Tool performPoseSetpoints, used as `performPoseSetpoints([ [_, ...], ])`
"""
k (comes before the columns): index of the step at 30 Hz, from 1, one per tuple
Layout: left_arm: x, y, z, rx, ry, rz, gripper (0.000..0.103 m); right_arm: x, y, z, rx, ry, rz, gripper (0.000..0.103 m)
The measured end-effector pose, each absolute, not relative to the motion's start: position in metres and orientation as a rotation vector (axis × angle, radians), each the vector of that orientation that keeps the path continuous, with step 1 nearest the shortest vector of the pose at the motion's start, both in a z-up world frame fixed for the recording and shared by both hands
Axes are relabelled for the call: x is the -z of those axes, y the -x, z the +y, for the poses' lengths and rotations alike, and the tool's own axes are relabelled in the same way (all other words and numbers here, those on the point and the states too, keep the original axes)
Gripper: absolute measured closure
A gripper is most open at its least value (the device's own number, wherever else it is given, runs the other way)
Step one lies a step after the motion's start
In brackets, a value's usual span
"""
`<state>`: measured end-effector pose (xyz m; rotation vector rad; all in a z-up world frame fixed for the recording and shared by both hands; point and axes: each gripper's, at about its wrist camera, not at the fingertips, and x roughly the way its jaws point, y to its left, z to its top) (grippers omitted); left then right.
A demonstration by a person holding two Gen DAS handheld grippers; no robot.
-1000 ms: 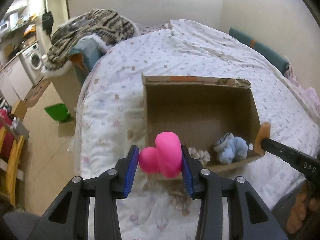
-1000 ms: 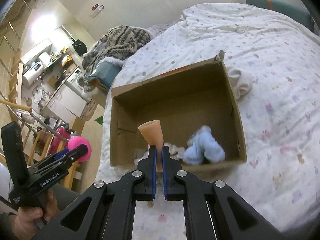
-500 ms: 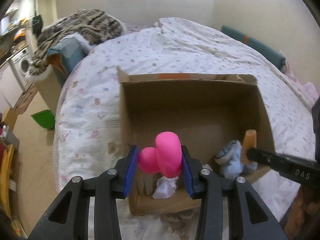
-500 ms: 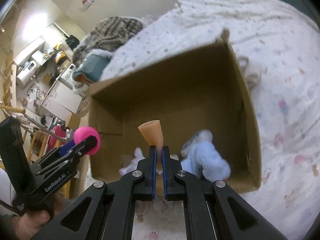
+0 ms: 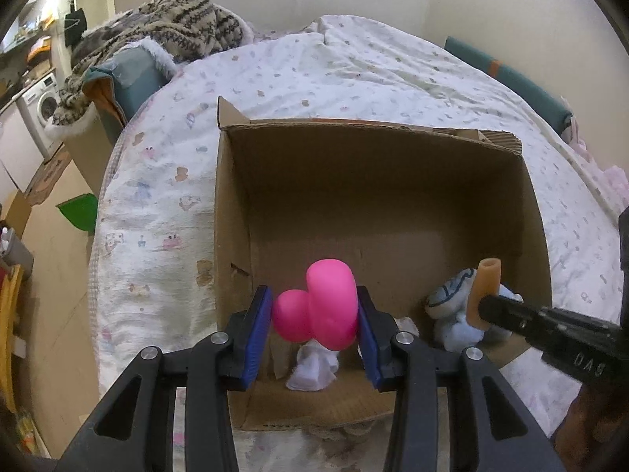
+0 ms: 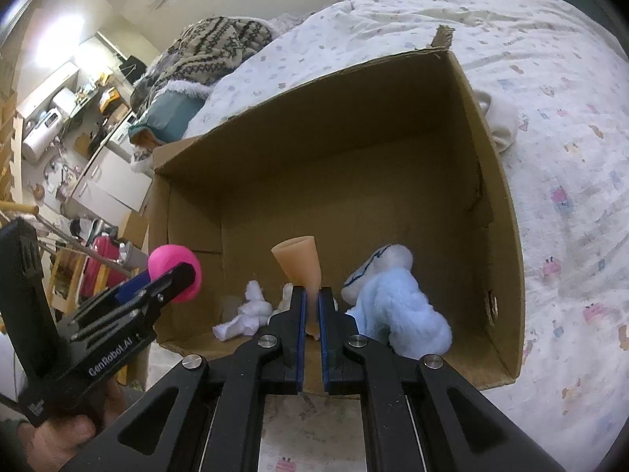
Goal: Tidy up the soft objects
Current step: 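Carry the pink toy and orange sponge over the box with both tools, then open both tools to drop the pink toy and sponge into the box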
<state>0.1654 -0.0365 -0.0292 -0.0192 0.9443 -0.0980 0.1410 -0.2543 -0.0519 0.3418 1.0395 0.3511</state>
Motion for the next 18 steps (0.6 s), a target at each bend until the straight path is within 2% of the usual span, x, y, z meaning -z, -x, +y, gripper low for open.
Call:
performPoseSetpoints([
  [18,0.0345,-0.1655,-0.0432,0.101,-0.009,0.961,0.065,0.0571,-0.1420,-0.2491,-0.357,-0.362,1.072,0.093],
])
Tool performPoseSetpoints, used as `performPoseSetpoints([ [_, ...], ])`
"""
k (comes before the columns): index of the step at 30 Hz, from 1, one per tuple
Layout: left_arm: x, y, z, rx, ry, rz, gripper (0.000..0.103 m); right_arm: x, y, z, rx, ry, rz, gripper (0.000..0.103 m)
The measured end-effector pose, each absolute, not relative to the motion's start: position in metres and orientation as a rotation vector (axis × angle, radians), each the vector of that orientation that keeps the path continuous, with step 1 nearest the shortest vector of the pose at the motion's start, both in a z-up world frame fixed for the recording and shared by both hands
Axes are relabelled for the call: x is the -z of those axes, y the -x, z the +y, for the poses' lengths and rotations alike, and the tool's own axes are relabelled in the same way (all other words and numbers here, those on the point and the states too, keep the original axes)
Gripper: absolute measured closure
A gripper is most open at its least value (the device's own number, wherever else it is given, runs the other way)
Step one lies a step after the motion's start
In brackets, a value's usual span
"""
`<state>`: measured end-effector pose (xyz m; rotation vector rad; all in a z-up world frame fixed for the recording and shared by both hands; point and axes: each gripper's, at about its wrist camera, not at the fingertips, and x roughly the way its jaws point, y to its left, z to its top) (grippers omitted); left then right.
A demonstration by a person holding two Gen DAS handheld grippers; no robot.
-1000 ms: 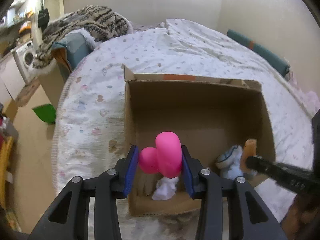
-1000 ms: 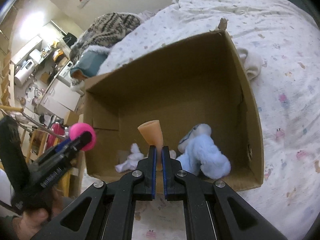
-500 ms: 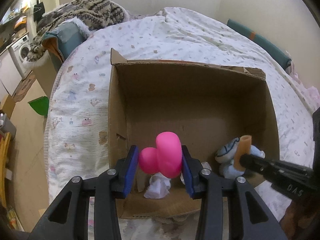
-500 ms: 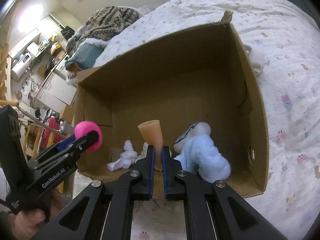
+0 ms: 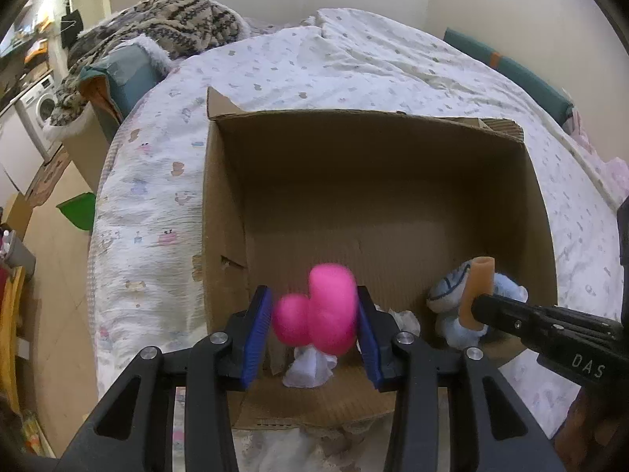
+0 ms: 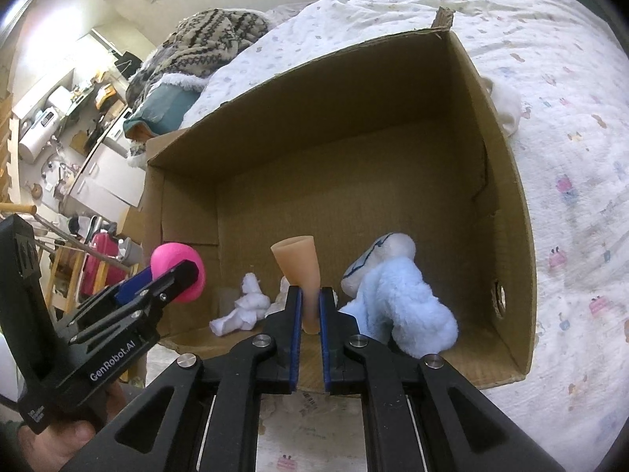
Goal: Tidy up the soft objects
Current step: 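Open both tools to drop the pink toy and sponge into the box, then withdraw both tools and reach toward the clear plastic bag and beige scrunchie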
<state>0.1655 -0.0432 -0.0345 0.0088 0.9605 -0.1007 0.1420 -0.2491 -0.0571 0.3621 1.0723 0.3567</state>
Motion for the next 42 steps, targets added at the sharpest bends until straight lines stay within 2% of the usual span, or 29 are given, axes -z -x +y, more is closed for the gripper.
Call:
performPoseSetpoints([
  [2,0.034,-0.165,-0.043,0.105,-0.003,0.958,0.065,0.056,-0.141,-0.246,-0.360,-0.354,1.064,0.088],
  [5,0.033,-0.165,-0.043,0.107,-0.005,0.954,0.064,0.056,-0.142,-0.247,-0.360,-0.357,1.061,0.087],
  [7,0.033,-0.165,-0.044,0.106,-0.009,0.956,0.058,0.057,-0.143,-0.247,-0.354,-0.360,1.064,0.087],
  [10,0.033,-0.165,-0.044,0.102,-0.005,0.953,0.055,0.057,-0.143,-0.248,-0.347,-0.364,1.067,0.087],
  [12,0.033,-0.164,-0.043,0.107,-0.001,0.953,0.049,0.058,-0.143,-0.249,-0.343,-0.372,1.070,0.082],
  [13,0.032,-0.164,-0.043,0.105,0.003,0.953,0.044,0.057,-0.143,-0.250,-0.341,-0.378,1.069,0.073],
  [14,0.032,-0.164,-0.043,0.101,0.004,0.949,0.043,0.057,-0.142,-0.252,-0.336,-0.385,1.067,0.055],
  [16,0.030,-0.163,-0.043,0.095,-0.003,0.939,0.043,0.055,-0.141,-0.256,-0.324,-0.408,1.046,0.030],
  [42,0.009,-0.128,-0.038,0.084,-0.010,0.900,0.043,0.034,-0.108,-0.263,-0.297,-0.381,1.017,0.030],
])
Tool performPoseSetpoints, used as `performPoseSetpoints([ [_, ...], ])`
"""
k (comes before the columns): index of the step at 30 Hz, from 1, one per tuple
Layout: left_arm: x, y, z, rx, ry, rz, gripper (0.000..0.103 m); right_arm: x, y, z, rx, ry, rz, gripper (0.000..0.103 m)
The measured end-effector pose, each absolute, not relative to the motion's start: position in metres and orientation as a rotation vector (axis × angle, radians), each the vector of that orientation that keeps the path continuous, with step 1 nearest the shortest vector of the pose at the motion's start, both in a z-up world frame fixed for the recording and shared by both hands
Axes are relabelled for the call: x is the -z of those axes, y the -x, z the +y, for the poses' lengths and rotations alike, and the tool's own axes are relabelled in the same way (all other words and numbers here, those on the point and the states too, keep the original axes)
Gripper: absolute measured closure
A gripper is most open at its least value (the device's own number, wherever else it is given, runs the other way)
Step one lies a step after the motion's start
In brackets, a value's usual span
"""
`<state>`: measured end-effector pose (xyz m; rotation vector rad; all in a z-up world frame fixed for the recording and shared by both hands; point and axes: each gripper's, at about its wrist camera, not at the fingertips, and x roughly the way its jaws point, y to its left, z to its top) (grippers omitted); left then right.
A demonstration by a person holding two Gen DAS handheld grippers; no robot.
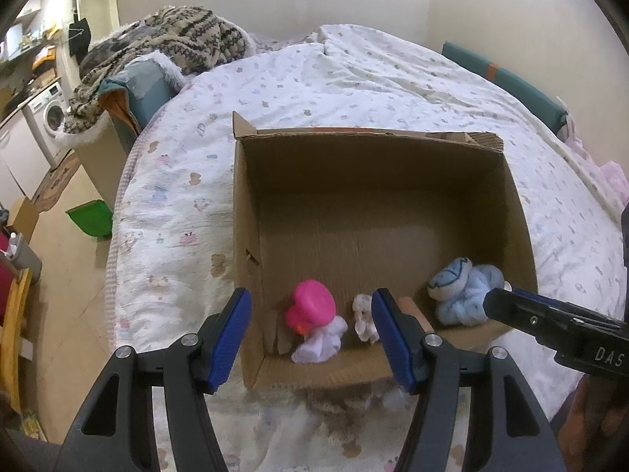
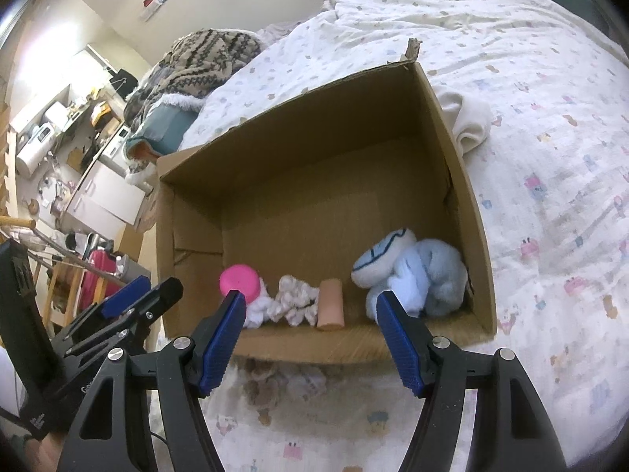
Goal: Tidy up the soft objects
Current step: 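Withdraw both tools and reach toward the clear plastic bag and beige scrunchie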
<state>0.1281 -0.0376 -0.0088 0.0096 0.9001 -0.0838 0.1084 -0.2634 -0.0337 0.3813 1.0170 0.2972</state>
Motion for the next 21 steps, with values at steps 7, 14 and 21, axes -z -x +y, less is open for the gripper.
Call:
performPoseSetpoints([
  [7,0.011,-0.109,-0.031,0.066,-0.018,0.923,0.043,0.035,-0.087,-0.264,-0.290,-0.373,1.034,0.030],
  [14,0.015,-0.089,-0.025,0.074,-0.004,0.968,0.043,0.038,-0.073,-0.264,-0.288,-0.404,1.048,0.030],
  [21,0.016,-0.072,-0.022,0.069,0.004,0.974,0.043,0.048,-0.063,-0.260,-0.277,-0.426,1.079,0.030],
])
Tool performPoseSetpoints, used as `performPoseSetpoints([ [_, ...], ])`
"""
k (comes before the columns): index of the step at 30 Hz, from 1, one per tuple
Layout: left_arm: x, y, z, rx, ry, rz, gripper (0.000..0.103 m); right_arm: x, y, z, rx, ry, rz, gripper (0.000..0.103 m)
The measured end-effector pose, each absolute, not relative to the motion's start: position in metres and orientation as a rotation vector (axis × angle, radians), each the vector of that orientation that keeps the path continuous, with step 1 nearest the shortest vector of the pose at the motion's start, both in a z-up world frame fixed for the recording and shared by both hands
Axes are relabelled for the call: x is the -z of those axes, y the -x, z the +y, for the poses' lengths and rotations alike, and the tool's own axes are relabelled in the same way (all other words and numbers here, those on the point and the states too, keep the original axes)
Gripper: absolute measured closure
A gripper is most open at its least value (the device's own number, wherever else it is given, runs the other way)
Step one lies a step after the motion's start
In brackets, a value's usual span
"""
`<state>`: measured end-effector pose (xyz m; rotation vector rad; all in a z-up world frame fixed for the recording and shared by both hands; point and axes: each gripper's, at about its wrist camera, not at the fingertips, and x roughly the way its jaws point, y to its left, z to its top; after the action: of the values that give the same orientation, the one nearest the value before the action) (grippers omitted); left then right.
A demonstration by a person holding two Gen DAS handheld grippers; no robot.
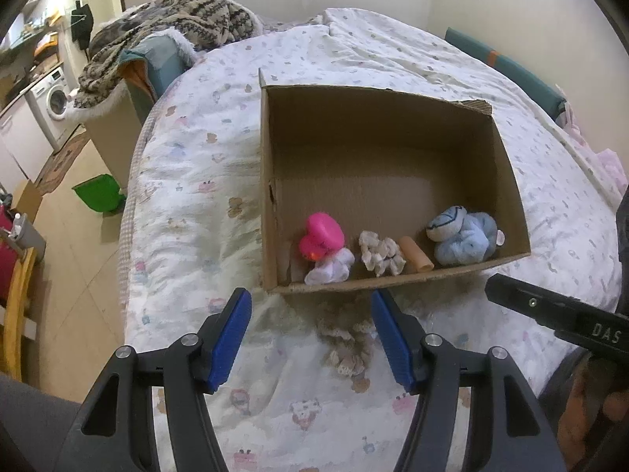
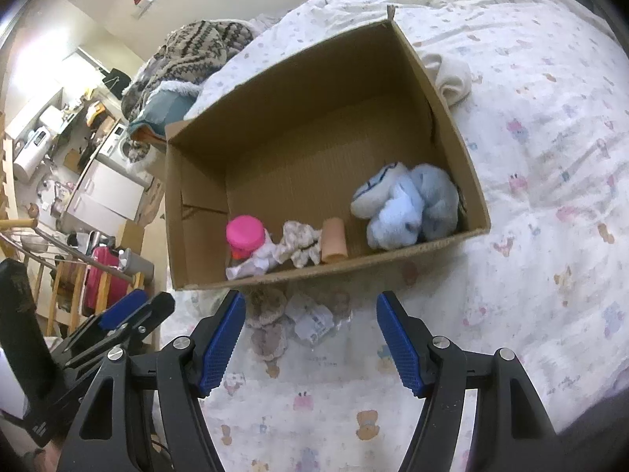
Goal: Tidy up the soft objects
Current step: 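Withdraw both tools and reach toward the clear plastic bag and beige scrunchie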
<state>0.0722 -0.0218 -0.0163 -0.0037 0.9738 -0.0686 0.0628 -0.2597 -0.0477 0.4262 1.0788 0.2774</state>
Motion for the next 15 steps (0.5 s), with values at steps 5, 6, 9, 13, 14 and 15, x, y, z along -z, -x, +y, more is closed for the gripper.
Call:
performPoseSetpoints([
  [5,0.024,-0.072,-0.015,0.044,0.043,1.006,0.043,0.065,-0.064,-0.253,-0.267,-0.424,1.134,0.030],
  [6,0.025,-0.074,-0.014,0.032,0.038,1.002,0.043,0.070,-0.066,-0.252,-0.262,-0.420,1.146,0.030],
  [9,0.032,-0.081,-0.009,-0.015,0.037,1.009,0.043,0.077,-0.070,-0.251,-0.269,-0.454,1.165,0.030],
  [13,0.042,-0.090,0.008,-0.074,0.125,1.056,0.043,0.085,-0.078,-0.248,-0.256,-0.448,1.179,0.030],
  [14,0.044,-0.091,0.012,-0.086,0.138,1.066,0.043,0.088,-0.081,-0.247,-0.256,-0.447,1.188,0.030],
  [15,0.046,-0.092,0.014,-0.097,0.148,1.075,0.043,0.091,-0.084,-0.246,-0.254,-0.439,1.199,0.030],
])
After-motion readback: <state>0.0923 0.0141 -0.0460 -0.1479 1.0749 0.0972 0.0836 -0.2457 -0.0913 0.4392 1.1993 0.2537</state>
